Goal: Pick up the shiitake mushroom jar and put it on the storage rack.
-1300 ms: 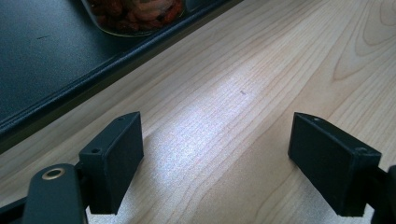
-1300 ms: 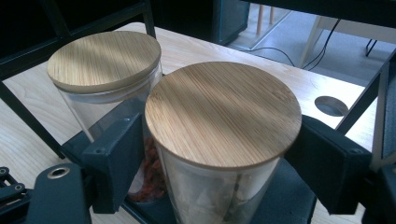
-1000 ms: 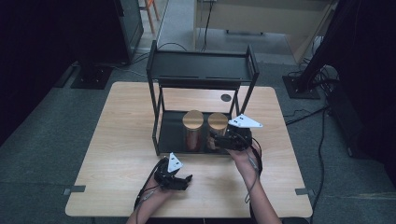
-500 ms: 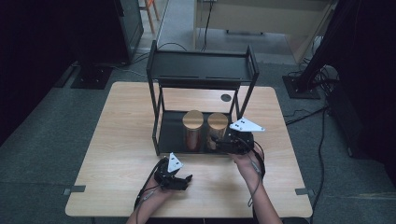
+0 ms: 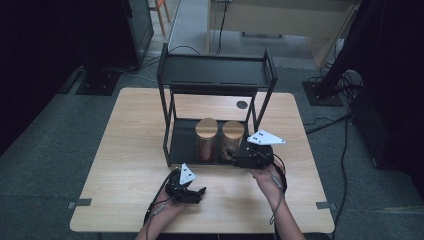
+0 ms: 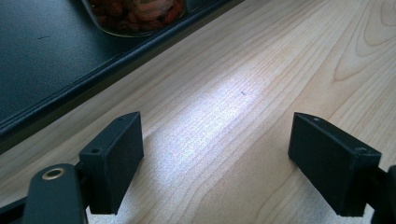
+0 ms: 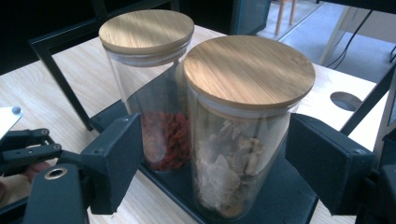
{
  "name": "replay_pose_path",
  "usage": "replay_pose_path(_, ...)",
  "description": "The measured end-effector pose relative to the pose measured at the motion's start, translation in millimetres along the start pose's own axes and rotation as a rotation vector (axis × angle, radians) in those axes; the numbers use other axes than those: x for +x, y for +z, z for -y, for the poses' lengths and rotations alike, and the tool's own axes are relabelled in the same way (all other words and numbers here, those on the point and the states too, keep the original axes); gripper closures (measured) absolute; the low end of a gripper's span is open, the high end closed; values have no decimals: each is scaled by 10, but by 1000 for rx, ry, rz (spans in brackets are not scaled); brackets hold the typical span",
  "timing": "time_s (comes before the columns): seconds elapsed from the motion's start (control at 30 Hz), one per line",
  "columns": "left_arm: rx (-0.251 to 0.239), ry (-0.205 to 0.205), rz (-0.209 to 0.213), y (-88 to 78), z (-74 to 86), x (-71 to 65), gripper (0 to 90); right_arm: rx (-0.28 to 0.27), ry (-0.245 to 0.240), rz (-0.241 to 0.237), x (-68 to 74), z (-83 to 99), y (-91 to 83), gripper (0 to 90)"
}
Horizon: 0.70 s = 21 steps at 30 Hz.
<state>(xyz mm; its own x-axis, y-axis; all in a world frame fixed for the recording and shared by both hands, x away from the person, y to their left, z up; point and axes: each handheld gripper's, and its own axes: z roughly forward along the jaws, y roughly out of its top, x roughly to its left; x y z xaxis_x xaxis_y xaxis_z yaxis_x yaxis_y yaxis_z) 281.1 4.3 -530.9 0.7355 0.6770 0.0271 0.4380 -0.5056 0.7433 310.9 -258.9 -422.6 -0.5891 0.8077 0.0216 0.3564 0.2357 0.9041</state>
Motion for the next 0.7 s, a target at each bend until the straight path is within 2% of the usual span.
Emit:
replay_pose_path(0.13, 0, -2, 0, 1, 0, -2, 183, -5, 8, -22, -15, 23, -27, 192)
replay_pose_path(0.7, -1, -10, -3, 4, -1, -3, 183, -11, -10, -84, -31, 133, -134, 192)
